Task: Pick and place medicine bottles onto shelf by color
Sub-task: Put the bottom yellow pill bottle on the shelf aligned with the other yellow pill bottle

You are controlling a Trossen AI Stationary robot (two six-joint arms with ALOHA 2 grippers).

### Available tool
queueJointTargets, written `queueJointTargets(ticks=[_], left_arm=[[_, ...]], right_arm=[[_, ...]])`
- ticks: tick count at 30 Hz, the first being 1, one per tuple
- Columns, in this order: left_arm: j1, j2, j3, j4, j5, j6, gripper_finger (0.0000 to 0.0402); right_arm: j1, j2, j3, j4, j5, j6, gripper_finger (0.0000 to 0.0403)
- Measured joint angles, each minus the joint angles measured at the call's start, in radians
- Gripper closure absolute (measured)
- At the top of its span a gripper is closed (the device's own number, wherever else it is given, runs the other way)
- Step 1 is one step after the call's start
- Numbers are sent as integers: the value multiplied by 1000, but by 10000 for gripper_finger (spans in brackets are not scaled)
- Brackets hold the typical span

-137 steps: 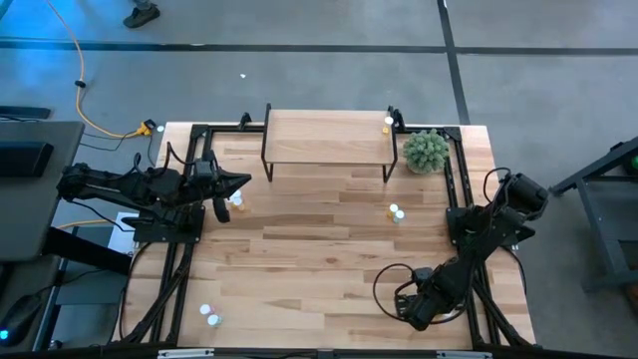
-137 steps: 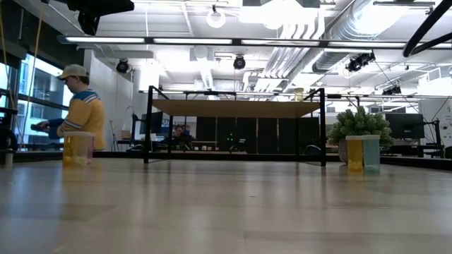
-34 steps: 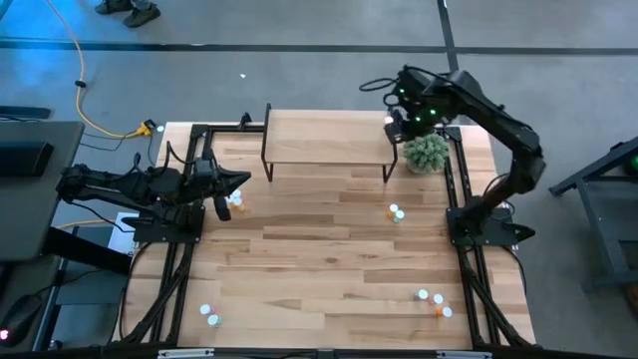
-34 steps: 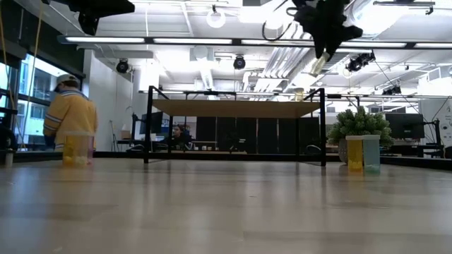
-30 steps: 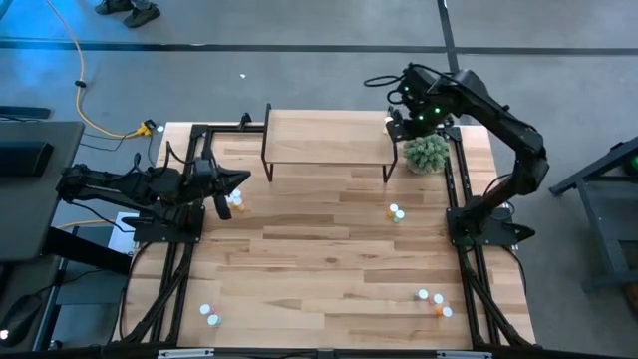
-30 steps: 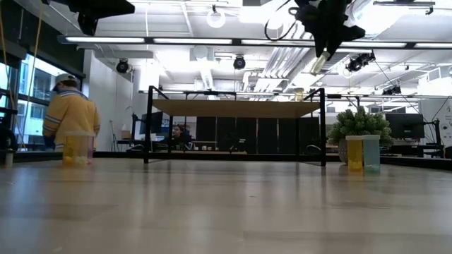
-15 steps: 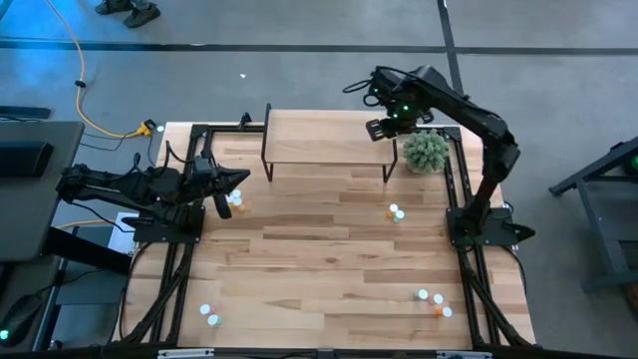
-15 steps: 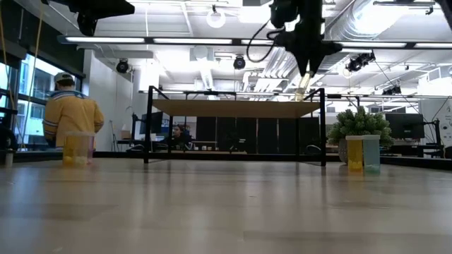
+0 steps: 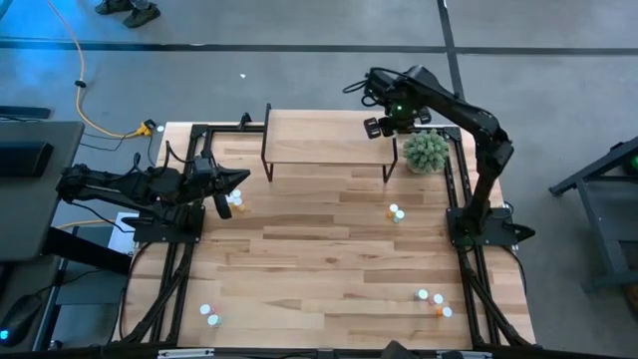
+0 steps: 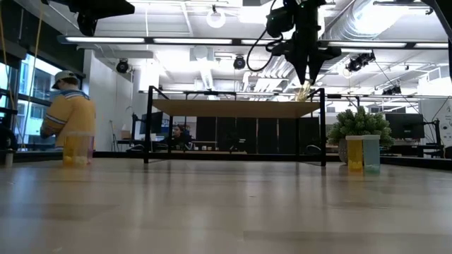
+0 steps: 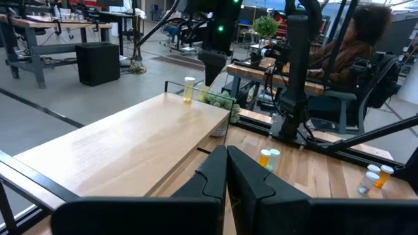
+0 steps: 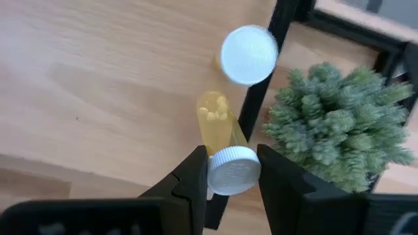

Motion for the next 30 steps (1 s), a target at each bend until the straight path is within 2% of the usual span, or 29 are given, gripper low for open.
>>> queueJointTargets(ticks=[13,22,30], left_arm=[[0,0,0,0,0,-1,401],[0,0,0,0,0,1,401],[0,0,0,0,0,1,401]], right_arm=[[-8,31,-1,1,1,1,304],[-7,31,-1,5,18,-7,283],[-7,31,-1,8,19,-29,280]])
